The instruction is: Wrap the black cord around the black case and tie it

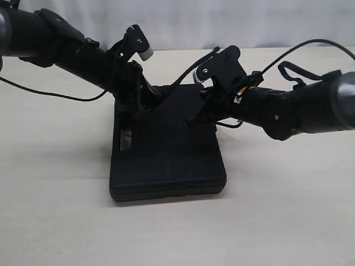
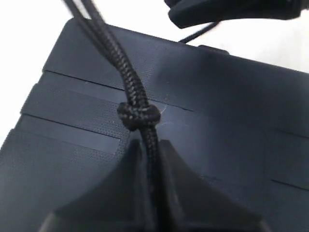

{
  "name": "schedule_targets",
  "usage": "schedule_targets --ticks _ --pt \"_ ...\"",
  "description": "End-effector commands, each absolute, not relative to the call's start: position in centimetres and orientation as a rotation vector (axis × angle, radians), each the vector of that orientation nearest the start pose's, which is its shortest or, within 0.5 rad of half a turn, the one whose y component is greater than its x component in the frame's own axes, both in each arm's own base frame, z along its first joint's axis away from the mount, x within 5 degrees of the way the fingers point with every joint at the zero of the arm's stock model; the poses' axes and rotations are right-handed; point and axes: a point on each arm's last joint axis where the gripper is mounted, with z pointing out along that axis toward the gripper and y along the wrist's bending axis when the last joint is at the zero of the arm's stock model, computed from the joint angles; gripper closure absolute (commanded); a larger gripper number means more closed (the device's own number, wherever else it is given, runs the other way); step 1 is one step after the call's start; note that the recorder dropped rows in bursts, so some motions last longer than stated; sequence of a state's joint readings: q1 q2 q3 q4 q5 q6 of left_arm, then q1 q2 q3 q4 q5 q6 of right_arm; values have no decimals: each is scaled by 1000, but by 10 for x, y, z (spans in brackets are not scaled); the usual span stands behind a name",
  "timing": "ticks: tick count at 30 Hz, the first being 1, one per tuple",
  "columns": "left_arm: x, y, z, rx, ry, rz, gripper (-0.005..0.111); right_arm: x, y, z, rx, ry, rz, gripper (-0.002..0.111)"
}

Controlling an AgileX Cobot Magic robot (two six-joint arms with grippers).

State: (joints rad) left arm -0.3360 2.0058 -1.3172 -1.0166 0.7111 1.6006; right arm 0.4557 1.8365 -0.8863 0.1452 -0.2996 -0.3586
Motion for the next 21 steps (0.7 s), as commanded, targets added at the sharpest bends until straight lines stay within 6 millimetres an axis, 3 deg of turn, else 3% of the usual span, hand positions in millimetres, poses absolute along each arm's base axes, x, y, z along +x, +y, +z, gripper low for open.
schedule_targets --ticks 1,6,10,12,15,16,17,21 --pt "373 -182 167 1470 2008 -547 107 332 158 161 -700 1999 81 104" --pt "376 -181 161 1452 2024 -523 107 332 156 160 -687 2029 78 104" --pt "376 -182 162 1423 2028 -541 107 341 119 169 -300 2162 102 102" --pt "376 -182 162 1423 2028 -541 107 343 94 173 -200 2222 92 95" --pt "376 -182 163 1419 2029 -541 107 343 56 168 -24 2358 148 73" --pt "377 -182 163 1415 2029 -534 107 340 36 159 81 2456 204 56" --pt "377 -182 163 1413 2029 -531 107 339 27 154 121 2487 217 50" --pt "377 -182 163 1413 2029 -531 107 336 19 133 282 2603 307 46"
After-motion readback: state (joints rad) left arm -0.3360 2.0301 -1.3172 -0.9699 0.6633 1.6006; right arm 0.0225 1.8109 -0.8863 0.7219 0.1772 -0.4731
